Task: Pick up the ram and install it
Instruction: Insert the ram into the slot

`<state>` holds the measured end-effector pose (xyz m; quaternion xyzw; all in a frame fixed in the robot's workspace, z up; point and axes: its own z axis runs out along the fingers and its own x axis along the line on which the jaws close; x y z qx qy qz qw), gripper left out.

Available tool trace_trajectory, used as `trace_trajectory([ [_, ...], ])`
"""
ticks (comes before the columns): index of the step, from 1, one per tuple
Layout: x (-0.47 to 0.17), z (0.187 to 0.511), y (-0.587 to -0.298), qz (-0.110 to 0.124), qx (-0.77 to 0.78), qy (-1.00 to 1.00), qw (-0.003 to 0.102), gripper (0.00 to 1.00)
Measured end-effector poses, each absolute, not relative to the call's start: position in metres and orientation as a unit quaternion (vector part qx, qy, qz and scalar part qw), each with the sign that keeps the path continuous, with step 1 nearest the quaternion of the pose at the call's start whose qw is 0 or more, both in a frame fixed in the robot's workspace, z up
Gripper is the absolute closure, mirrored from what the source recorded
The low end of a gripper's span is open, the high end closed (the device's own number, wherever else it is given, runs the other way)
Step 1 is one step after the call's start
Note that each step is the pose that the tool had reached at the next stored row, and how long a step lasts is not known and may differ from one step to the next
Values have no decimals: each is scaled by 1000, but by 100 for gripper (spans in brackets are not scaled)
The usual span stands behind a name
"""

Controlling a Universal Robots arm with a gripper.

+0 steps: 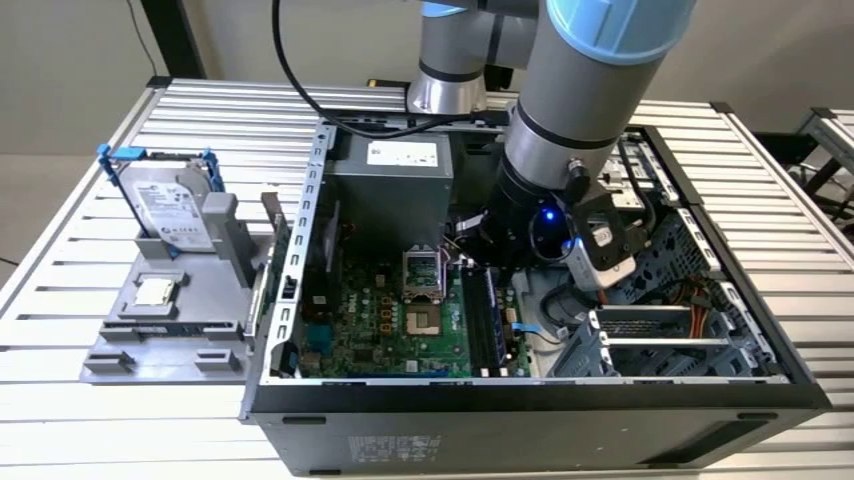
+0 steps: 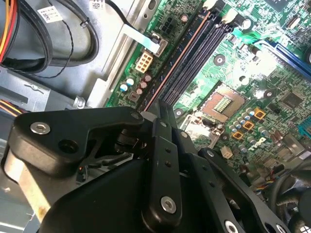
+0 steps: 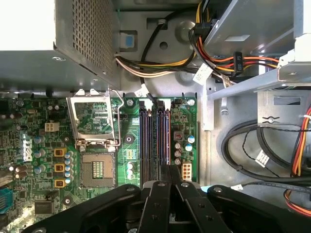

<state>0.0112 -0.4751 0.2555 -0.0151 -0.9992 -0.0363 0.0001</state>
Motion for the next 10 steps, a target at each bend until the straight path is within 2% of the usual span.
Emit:
trace_trajectory([
  [10,11,255,-475,-25,39,-999,-2,100],
])
